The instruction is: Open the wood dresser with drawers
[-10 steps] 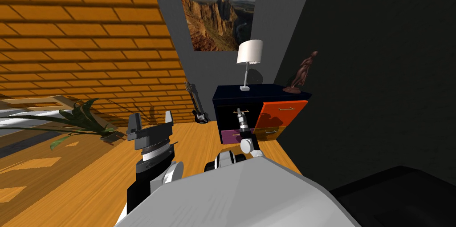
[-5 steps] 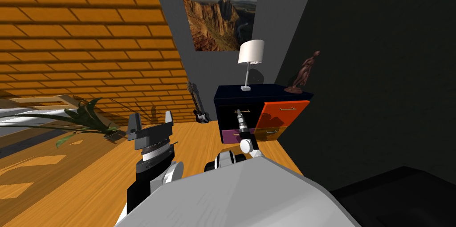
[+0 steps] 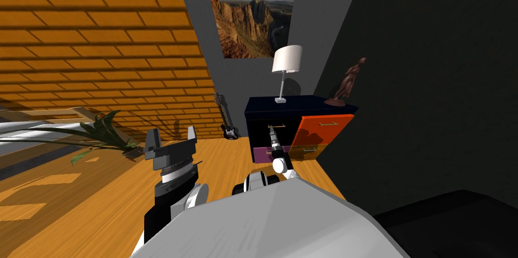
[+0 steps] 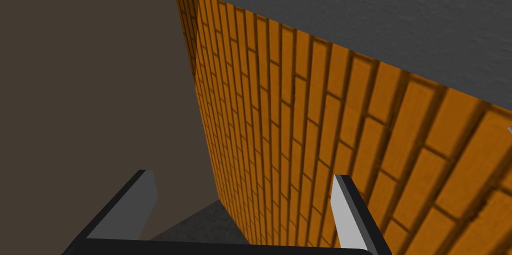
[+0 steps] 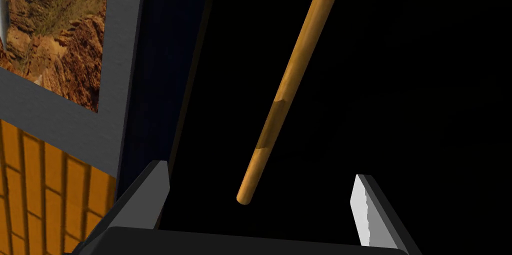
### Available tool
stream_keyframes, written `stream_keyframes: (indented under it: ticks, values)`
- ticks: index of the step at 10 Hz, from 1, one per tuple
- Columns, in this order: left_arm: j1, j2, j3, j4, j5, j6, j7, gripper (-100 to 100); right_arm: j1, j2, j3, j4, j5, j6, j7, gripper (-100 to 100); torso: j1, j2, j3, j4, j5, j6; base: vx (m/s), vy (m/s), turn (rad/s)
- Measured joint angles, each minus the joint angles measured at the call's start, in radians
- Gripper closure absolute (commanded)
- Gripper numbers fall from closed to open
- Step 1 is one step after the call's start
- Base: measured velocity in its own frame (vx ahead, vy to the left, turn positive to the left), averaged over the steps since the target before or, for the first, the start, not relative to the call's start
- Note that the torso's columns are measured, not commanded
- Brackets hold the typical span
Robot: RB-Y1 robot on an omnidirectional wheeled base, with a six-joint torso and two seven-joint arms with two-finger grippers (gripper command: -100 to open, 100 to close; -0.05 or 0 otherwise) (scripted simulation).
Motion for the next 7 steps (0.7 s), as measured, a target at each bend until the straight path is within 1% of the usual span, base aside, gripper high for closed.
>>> stream_keyframes:
  ticks: [3, 4, 6, 7]
  values:
    - [0.000, 0.000, 0.000, 0.000, 0.000, 0.000, 0.000, 0, -0.006, -0.023, 0.016, 0.013, -0.042, -0.003, -0.063, -100, 0.000, 0.000, 0.000, 0.000, 0.000, 0.000, -0.003, 0.012, 0.007]
    - [0.000, 0.000, 0.000, 0.000, 0.000, 0.000, 0.000, 0, -0.007, -0.023, 0.017, 0.014, -0.043, -0.003, -0.066, -100, -0.001, 0.000, 0.000, 0.000, 0.000, 0.000, 0.038, -0.003, -0.061]
    - [0.000, 0.000, 0.000, 0.000, 0.000, 0.000, 0.000, 0, -0.021, -0.015, 0.000, 0.003, -0.063, 0.026, -0.040, -100, 0.000, -0.004, -0.002, -0.001, 0.000, 0.000, 0.067, 0.008, -0.026]
    - [0.000, 0.000, 0.000, 0.000, 0.000, 0.000, 0.000, 0, -0.022, -0.015, -0.001, 0.003, -0.064, 0.029, -0.038, 100, 0.000, 0.000, 0.000, 0.000, 0.000, 0.000, -0.042, -0.003, 0.073]
